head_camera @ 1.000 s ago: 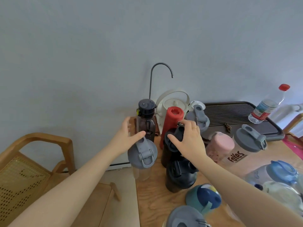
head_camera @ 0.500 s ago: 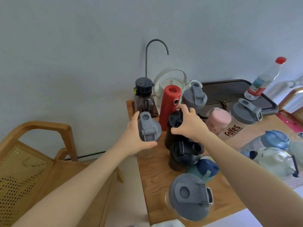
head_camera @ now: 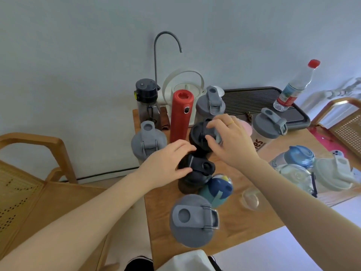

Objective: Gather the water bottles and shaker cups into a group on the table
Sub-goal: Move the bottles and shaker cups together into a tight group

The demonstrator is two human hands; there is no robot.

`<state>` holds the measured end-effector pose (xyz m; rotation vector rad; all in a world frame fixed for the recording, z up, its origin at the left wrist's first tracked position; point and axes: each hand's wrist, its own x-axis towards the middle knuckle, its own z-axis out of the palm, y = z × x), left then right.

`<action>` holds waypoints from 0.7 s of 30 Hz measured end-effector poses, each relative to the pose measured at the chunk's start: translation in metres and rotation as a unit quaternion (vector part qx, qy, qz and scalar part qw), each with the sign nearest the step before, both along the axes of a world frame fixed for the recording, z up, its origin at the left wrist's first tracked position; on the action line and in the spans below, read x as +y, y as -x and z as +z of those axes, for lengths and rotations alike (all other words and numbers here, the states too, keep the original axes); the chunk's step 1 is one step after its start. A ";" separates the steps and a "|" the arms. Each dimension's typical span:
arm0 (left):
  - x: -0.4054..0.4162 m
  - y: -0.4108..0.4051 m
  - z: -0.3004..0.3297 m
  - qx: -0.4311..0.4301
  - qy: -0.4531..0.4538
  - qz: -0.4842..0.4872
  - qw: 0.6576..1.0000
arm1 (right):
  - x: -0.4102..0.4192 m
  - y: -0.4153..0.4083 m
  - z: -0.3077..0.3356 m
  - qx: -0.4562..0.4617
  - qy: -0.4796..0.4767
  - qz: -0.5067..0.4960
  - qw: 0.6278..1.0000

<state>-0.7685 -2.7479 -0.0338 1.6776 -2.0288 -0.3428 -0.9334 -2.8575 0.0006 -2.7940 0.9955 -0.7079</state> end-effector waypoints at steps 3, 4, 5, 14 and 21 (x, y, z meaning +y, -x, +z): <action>-0.007 0.014 -0.006 -0.042 -0.172 0.029 0.984 | 0.000 0.016 0.005 0.067 -0.121 0.058 0.989; -0.010 0.018 -0.008 -0.036 -0.201 0.044 0.978 | 0.002 0.020 0.006 0.127 -0.136 0.087 0.979; -0.013 0.022 -0.010 -0.028 -0.220 0.058 0.973 | 0.004 0.024 0.006 0.196 -0.133 0.112 0.965; -0.022 0.038 -0.020 0.023 -0.259 0.134 0.956 | 0.033 0.046 -0.029 0.328 -0.223 0.009 0.918; 0.008 0.031 -0.018 0.046 -0.214 0.203 0.954 | 0.038 0.051 -0.052 0.350 -0.187 0.015 0.918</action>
